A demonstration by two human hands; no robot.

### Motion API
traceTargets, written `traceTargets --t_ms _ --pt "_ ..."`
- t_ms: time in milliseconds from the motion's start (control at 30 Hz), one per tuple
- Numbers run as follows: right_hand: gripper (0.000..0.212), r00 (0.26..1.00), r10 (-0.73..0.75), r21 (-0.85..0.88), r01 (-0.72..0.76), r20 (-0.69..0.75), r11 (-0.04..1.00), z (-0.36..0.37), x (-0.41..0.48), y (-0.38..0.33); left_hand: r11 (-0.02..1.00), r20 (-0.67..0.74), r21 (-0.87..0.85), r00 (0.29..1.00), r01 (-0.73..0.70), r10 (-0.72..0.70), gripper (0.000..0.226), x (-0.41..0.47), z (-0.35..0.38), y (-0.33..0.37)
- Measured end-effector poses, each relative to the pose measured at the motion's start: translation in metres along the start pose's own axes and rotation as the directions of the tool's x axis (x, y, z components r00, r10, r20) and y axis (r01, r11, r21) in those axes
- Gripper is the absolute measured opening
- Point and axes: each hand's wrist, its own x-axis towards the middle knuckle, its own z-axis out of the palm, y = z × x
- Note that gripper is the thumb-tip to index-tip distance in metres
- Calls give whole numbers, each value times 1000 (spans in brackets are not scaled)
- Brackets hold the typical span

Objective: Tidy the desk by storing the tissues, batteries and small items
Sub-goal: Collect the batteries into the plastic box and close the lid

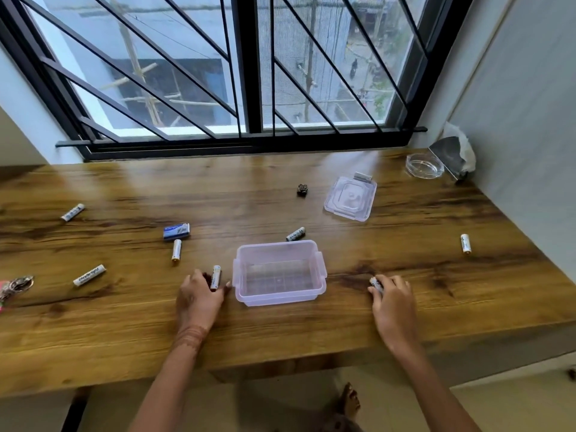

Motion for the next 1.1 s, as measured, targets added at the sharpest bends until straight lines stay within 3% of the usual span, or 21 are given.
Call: traceTargets --t_ms 133,233,300,367,433,500,600,800,867,1000,1100 --pt "26 1000 6 160 -9 21 987 -3 8 -18 996 59 94 998 -6 1 34 7 -3 3" --pt "27 1000 -27 324 27 -4 946 -10 10 -50 996 4 -75 998 55 -55 33 0 -13 6" --pt "26 995 -92 375 95 -25 922 -16 9 -73 974 -115 -228 993 -1 -26 30 -11 -22 12" --pt "26 987 -161 402 152 -11 903 -16 9 -95 952 -140 -297 989 -80 40 28 -24 -27 25" --pt "23 979 -189 406 141 80 903 -7 14 -113 971 -77 -192 988 -143 130 27 -30 -21 42" --pt "21 958 -181 362 91 224 928 9 18 -127 978 -33 42 978 -203 204 29 -32 -9 56" --pt "18 905 -145 294 23 400 956 28 22 -141 910 -14 326 961 -258 277 42 -30 11 64" --pt "17 885 -130 286 -4 447 958 46 27 -140 875 -49 412 953 -252 298 42 -28 18 67" --pt "19 907 -167 321 37 388 946 45 30 -138 892 -86 373 948 -254 306 41 -28 16 65" --pt "13 946 -299 364 236 126 901 29 49 -138 982 -279 46 941 -183 189 26 -13 -4 57" --pt "20 923 -340 287 281 181 916 28 85 -132 996 -354 -68 935 -52 25 27 15 -17 42"
